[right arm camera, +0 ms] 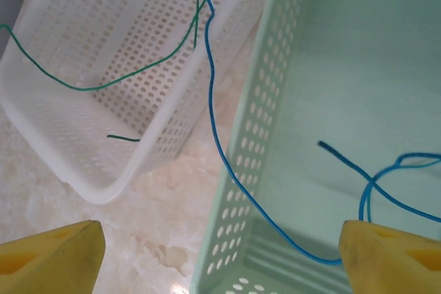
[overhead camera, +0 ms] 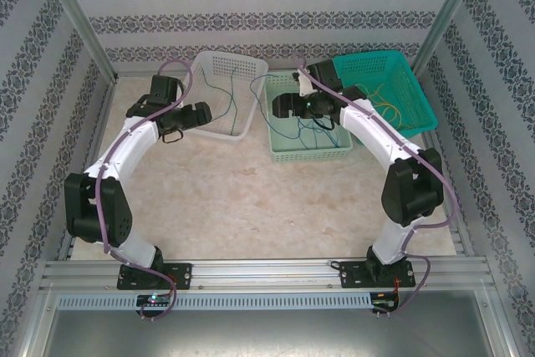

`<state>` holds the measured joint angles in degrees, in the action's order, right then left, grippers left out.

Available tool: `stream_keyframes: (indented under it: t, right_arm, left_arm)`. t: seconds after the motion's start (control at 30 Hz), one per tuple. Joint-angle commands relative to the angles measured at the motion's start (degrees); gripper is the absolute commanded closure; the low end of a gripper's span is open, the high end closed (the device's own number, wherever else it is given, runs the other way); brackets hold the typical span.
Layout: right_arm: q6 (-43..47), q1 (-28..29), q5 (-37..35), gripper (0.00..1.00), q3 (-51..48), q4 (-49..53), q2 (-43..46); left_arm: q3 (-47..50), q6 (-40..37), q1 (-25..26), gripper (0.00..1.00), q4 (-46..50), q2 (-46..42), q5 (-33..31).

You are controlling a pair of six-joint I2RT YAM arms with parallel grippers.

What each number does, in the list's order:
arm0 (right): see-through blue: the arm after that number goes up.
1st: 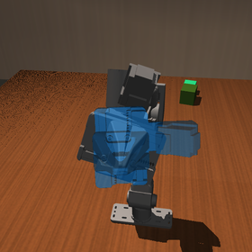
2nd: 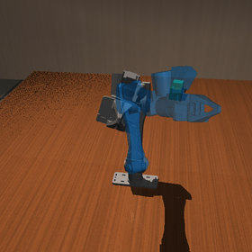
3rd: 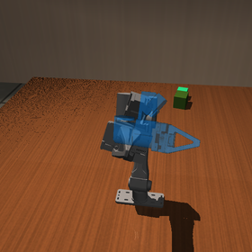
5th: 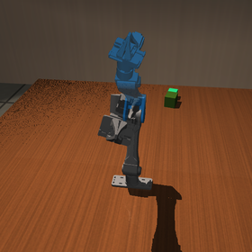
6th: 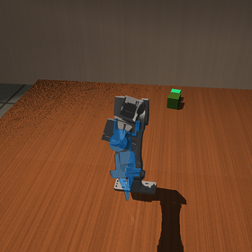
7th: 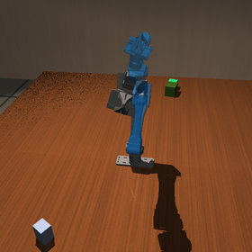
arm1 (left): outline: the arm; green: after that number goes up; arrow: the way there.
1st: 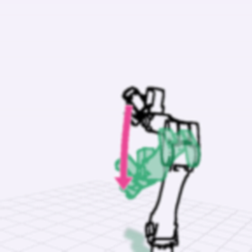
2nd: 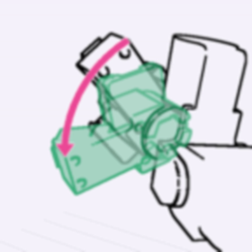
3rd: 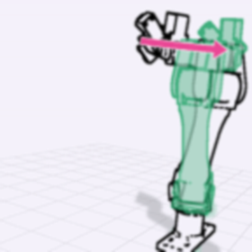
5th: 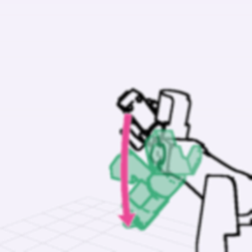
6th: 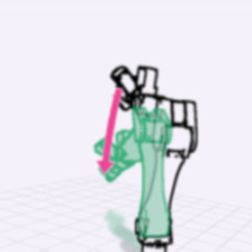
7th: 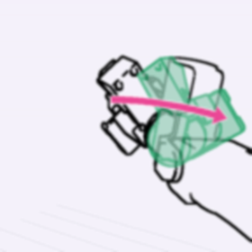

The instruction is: Untangle the cables

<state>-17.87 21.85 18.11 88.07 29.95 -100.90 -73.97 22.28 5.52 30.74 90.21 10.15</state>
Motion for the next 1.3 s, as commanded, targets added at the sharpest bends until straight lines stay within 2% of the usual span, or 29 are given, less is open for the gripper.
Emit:
stream_keyframes:
  t: [0.0, 0.1, 0.23, 0.33, 0.6, 0.77, 0.97, 1.1, 1.17, 1.27]
  right_arm:
    - [-0.59, -0.04, -1.87, 0.13, -1.81, -1.07, 2.48]
    - [-0.64, -0.47, -4.96, 0.19, -0.48, 1.88, -0.54]
    - [0.74, -0.44, 0.18, 0.3, 0.78, 2.04, -4.6]
    - [3.98, 2.11, 2.15, 0.32, 1.4, 0.13, -5.76]
    - [9.91, 7.1, -5.91, 0.32, 10.35, 1.78, -14.76]
    - [10.15, 7.41, -8.93, 0.35, 13.74, 3.94, -19.48]
    - [11.11, 8.34, -16.5, 0.37, 14.22, 3.56, -21.23]
    - [11.67, 9.0, -19.68, 0.51, 15.03, 3.85, -22.23]
    - [11.21, 9.03, -19.3, 0.6, 14.26, 2.96, -21.6]
    - [10.55, 9.05, -18.17, 0.69, 12.32, 1.13, -20.02]
  left_arm:
    - [1.29, -1.0, -0.86, 0.06, -1.13, -2.26, -3.04]
    - [0.77, -0.6, -0.86, 0.06, -0.77, -1.81, -1.91]
    - [0.6, -0.22, -0.86, 0.06, -1.07, -1.7, -0.81]
    - [0.46, -0.45, -0.86, 0.06, -0.86, -1.65, -0.67]
    - [0.56, -0.11, -0.87, 0.06, -1.21, -0.57, 1.37]
    - [0.26, -0.55, -0.87, 0.06, -1.12, -0.6, 1.43]
    - [0.15, -0.33, -0.86, 0.06, -1.69, 0.04, 2.07]
    - [-0.09, -0.2, -0.86, 0.06, -1.74, 0.54, 2.54]
    - [-0.16, -0.24, -0.86, 0.06, -1.69, 0.45, 2.37]
    - [-0.03, -0.42, -0.86, 0.06, -1.54, 0.31, 2.1]
